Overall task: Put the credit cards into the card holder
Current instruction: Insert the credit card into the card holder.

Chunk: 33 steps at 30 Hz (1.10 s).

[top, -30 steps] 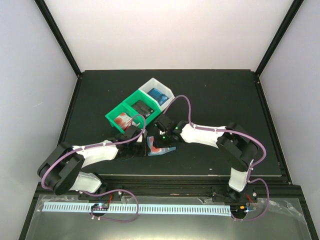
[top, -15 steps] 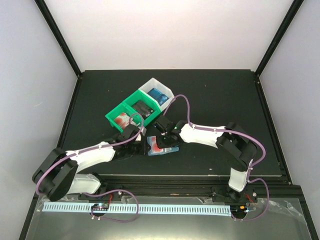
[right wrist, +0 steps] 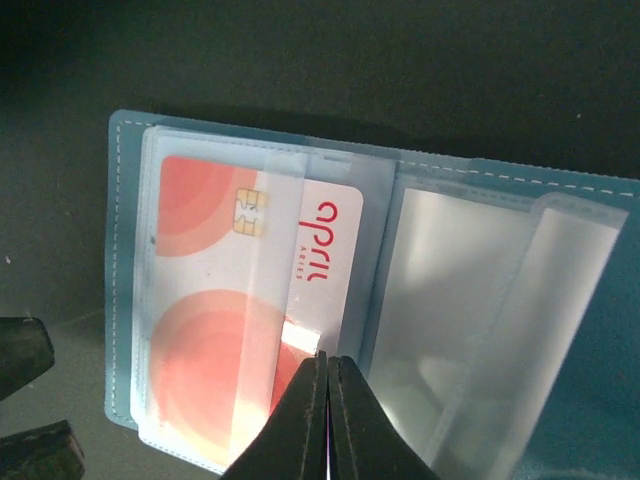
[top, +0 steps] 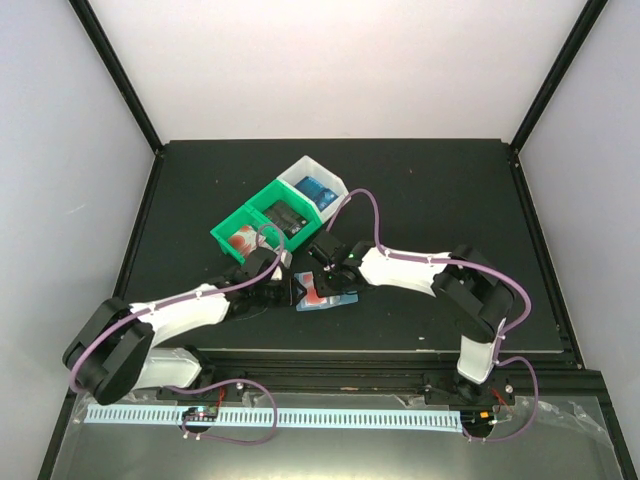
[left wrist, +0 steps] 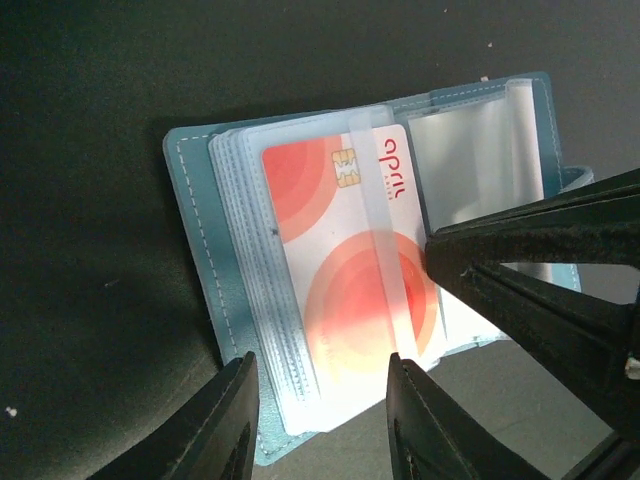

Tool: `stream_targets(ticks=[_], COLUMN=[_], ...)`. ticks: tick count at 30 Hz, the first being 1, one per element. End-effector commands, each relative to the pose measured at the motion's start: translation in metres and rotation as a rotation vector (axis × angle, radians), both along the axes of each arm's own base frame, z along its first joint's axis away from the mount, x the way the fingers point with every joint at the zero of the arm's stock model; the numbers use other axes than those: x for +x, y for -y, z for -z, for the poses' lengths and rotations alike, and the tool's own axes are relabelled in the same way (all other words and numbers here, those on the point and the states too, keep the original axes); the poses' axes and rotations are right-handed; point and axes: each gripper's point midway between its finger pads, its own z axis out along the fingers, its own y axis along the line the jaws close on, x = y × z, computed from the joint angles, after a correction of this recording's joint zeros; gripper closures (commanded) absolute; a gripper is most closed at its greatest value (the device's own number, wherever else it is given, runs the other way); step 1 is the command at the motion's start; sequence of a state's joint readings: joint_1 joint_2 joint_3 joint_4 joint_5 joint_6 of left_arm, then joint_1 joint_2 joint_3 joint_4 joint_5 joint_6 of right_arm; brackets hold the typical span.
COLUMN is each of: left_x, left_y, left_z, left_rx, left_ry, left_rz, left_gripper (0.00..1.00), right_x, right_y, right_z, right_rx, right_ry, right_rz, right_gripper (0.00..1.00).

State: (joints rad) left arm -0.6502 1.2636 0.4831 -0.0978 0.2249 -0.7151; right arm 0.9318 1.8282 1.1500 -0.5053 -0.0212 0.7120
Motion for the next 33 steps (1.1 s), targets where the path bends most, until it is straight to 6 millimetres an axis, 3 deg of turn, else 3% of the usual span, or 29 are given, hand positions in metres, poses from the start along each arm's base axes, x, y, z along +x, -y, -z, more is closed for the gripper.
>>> stream_targets(ticks=[1,14,33], left_x=[0.004,0.005,0.003], left_y=[0.011,0.02,0.037], left_z=[-0.004,0.003,0.001], left_rx=[-0.054,-0.085,-0.149], left_ry=[-0.003,-0.028,-0.038], left_rz=[-0.003,0.009,0.083], left_gripper=[0.63,0.63,0.73], right_x=[-0.003,-0.008,-0.01], right_y=[0.004,0.012,0.004], right_z=[0.01,0.026,0.023], right_rx=[-0.033,-0.064,-0.014], right_ry=[-0.004,-0.027,-0.039], right_rz=[-0.005,0.009,0.004], right_gripper=[0.96,0.99,0.99])
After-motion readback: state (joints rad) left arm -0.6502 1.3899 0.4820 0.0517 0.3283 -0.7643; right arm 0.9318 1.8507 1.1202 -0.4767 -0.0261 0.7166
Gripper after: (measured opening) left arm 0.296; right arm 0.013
